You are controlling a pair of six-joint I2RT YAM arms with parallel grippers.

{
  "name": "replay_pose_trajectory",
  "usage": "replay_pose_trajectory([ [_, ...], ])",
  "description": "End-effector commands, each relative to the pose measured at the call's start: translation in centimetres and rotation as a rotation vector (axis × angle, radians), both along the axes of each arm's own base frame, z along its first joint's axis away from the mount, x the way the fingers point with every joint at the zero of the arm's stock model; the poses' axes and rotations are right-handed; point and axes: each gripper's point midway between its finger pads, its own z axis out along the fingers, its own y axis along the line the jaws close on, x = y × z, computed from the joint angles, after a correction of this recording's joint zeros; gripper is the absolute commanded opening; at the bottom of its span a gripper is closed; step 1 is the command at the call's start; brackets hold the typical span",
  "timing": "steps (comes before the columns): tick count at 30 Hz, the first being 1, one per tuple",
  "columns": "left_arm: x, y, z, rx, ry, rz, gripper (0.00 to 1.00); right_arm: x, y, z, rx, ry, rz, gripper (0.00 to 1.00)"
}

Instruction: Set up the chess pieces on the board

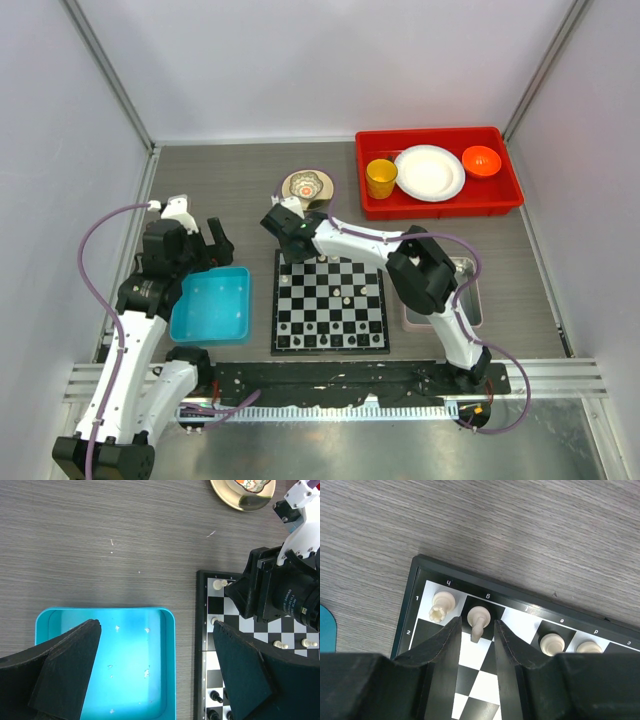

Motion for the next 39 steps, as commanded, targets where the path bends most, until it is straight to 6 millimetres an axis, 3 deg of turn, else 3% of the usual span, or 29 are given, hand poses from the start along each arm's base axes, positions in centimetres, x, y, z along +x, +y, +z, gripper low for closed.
replay_pose_trajectory([
  [1,0.3,-0.4,0.7,-0.014,-0.037,-0.019,1.0,0.7,0.6,5.8,0.091,-0.074,0.005,0.38],
  [13,0.4,-0.5,0.7,-0.014,-0.039,-0.02,1.0,-0.2,-0.8,10.4,0.143,-0.111,0.002,0.38],
  [16,0.3,-0.4,0.7,-0.015,-0.037,-0.02,1.0,-0.9,-1.8,11.6,0.157,-0.12,-0.004,0.38],
  [18,0.3,-0.5,0.6,-0.014,-0.034,-0.02,1.0,-1.5,-2.6,11.3,0.154,-0.112,-0.012,0.38],
  [19,0.4,-0.5,0.7,-0.015,-0.035,-0.021,1.0,-1.9,-3.0,12.3,0.178,-0.121,-0.013,0.38],
  [23,0.4,-0.5,0.6,-0.014,-0.032,-0.02,1.0,-3.9,-3.3,11.5,0.225,-0.087,0.015,0.38],
  [26,0.4,-0.4,0.6,-0.014,-0.033,-0.019,1.0,-5.4,-2.5,10.9,0.227,-0.072,0.045,0.37],
  [31,0.4,-0.3,0.5,-0.008,-0.029,-0.013,1.0,-7.4,0.9,9.6,0.244,-0.04,0.1,0.34],
  [39,0.4,-0.2,0.5,-0.005,-0.026,-0.007,1.0,-7.7,3.7,5.2,0.22,0.03,0.114,0.34],
])
